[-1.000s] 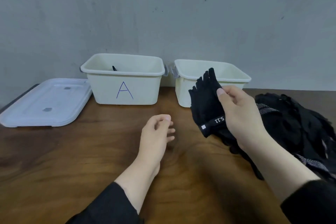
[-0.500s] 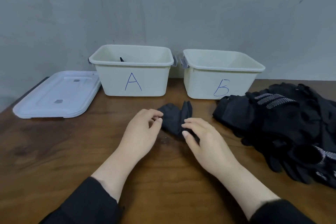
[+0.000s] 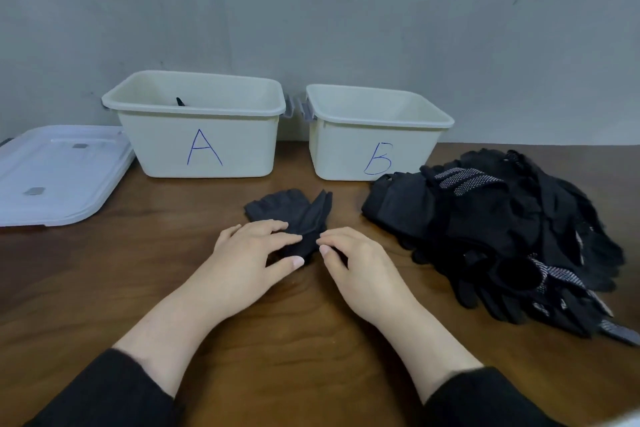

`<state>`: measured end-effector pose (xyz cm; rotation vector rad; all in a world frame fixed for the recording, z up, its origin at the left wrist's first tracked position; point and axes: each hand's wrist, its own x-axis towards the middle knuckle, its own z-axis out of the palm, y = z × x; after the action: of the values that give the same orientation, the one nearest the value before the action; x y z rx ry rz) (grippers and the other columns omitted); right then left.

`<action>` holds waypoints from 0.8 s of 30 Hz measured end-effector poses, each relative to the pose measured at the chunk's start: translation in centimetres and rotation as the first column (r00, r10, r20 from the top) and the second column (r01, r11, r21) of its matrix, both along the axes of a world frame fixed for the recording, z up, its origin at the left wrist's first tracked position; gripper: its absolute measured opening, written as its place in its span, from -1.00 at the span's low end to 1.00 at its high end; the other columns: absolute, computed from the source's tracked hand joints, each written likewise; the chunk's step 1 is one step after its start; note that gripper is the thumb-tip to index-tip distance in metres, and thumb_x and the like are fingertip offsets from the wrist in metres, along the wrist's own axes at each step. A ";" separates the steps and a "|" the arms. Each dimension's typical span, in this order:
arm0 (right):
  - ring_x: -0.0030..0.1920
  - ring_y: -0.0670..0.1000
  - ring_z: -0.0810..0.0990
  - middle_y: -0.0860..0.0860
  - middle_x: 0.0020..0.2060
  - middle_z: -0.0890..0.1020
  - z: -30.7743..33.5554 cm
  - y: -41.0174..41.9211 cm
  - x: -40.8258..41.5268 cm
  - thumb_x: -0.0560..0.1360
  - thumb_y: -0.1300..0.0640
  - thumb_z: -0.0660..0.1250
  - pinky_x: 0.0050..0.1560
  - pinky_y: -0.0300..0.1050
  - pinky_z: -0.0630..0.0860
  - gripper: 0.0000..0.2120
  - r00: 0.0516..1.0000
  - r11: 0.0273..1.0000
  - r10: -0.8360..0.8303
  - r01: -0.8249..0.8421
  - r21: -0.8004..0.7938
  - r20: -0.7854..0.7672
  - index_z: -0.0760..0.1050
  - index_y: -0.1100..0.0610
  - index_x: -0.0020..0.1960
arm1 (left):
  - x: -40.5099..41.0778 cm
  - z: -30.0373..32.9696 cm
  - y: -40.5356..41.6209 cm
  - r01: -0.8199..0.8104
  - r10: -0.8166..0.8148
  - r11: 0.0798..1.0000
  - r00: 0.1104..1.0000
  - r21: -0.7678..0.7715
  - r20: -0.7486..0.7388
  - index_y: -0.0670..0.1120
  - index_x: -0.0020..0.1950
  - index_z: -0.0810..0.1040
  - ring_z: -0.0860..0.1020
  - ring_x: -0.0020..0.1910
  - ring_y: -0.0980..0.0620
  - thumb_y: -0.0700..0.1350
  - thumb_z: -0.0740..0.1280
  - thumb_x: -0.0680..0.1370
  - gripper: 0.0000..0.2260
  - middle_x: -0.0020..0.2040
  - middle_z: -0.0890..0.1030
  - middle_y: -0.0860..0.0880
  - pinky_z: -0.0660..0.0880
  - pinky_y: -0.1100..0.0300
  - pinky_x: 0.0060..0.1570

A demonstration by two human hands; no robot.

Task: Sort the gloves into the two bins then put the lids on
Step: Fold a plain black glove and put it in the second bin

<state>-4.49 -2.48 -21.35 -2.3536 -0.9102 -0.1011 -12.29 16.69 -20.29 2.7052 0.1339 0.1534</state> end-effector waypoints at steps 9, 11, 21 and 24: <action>0.10 -0.16 0.57 -0.16 0.08 0.66 0.4 -0.2 -0.1 0.67 0.05 0.22 0.15 -0.31 0.49 -0.76 1.000 0.999 0.003 -0.002 0.049 -0.020 0.65 0.03 0.17 | 0.7 -0.8 0.1 0.002 -0.004 0.996 1.000 0.090 0.020 0.25 0.44 0.41 0.08 0.56 0.19 0.05 0.14 0.69 -0.68 0.53 0.25 0.25 -0.01 0.07 0.50; 0.10 -0.16 0.57 -0.15 0.07 0.66 0.5 -0.3 -0.2 0.67 0.05 0.22 0.14 -0.32 0.48 -0.76 1.000 0.998 0.005 -0.003 0.056 -0.027 0.65 0.04 0.17 | 0.7 -0.9 0.0 0.000 -0.003 0.996 0.999 0.087 0.035 0.21 0.44 0.42 0.09 0.56 0.19 0.01 0.15 0.69 -0.67 0.53 0.25 0.25 -0.01 0.10 0.49; 0.09 -0.18 0.56 -0.16 0.07 0.63 0.3 -1.2 -0.6 0.68 0.05 0.21 0.13 -0.37 0.47 -0.76 1.000 0.988 -0.017 0.016 0.151 0.009 0.63 0.04 0.18 | -0.1 -0.8 -0.6 0.081 -0.079 0.997 0.985 -0.009 0.155 0.20 0.48 0.38 0.20 0.50 0.22 0.01 0.23 0.65 -0.62 0.49 0.31 0.24 0.04 0.12 0.51; 0.08 -0.16 0.55 -0.14 0.05 0.63 0.6 -2.1 -0.7 0.68 0.06 0.21 0.12 -0.32 0.49 -0.77 0.998 0.985 -0.030 0.020 0.169 0.060 0.63 0.06 0.17 | -0.3 -0.7 -1.0 0.080 -0.071 0.996 0.974 -0.030 0.217 0.16 0.44 0.45 0.23 0.43 0.27 0.01 0.23 0.65 -0.66 0.45 0.38 0.22 0.07 0.18 0.47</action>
<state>-5.19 -4.56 -20.77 -2.2155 -0.8665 -0.2527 -12.54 15.70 -21.03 2.6291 -0.0307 0.4154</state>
